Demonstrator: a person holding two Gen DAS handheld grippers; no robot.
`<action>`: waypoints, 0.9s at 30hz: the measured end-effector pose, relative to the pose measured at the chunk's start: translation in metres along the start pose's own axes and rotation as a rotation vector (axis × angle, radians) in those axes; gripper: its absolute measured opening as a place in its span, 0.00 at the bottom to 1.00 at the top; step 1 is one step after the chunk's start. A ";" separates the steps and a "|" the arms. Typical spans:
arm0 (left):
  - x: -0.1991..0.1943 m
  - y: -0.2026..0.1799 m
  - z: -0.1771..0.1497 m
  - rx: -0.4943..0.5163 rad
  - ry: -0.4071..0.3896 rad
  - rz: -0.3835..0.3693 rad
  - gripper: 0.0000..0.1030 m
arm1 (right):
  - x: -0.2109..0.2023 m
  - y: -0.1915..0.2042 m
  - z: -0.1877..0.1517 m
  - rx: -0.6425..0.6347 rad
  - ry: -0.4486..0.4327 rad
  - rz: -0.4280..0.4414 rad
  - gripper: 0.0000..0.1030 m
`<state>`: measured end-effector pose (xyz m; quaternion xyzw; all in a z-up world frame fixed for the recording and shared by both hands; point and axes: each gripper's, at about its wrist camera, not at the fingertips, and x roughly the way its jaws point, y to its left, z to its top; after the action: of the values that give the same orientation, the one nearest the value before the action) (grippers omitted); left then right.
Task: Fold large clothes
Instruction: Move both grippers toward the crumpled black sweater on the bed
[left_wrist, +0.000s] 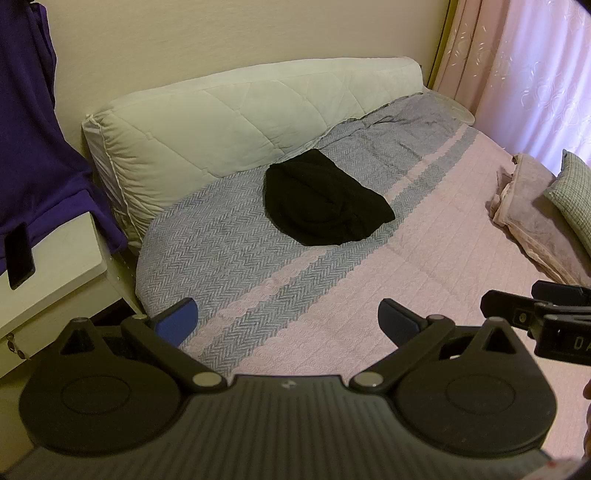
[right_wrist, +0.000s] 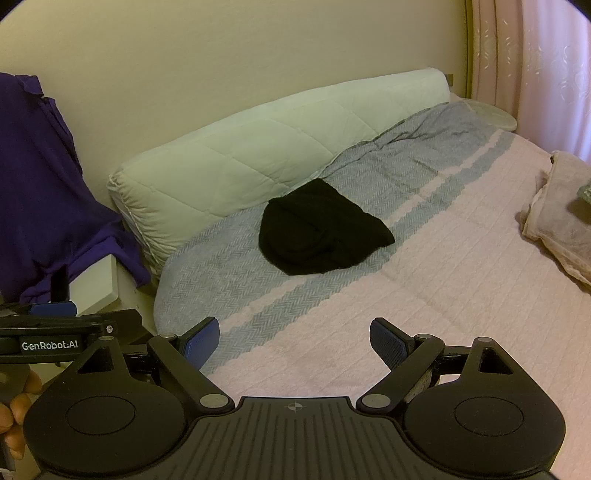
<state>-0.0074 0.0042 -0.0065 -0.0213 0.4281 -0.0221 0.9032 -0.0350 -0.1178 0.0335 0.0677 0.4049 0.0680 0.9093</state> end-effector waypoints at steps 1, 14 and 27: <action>0.000 0.000 0.000 0.000 0.000 0.000 0.99 | 0.000 0.000 0.000 0.000 0.001 0.000 0.84; -0.003 0.014 -0.007 0.031 0.008 -0.031 0.99 | -0.001 0.014 -0.007 0.023 0.004 -0.021 0.84; -0.005 0.037 -0.008 0.050 0.018 -0.056 0.99 | -0.001 0.035 -0.013 0.034 0.002 -0.046 0.84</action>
<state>-0.0159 0.0415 -0.0099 -0.0104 0.4348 -0.0583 0.8986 -0.0484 -0.0827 0.0319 0.0740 0.4082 0.0402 0.9090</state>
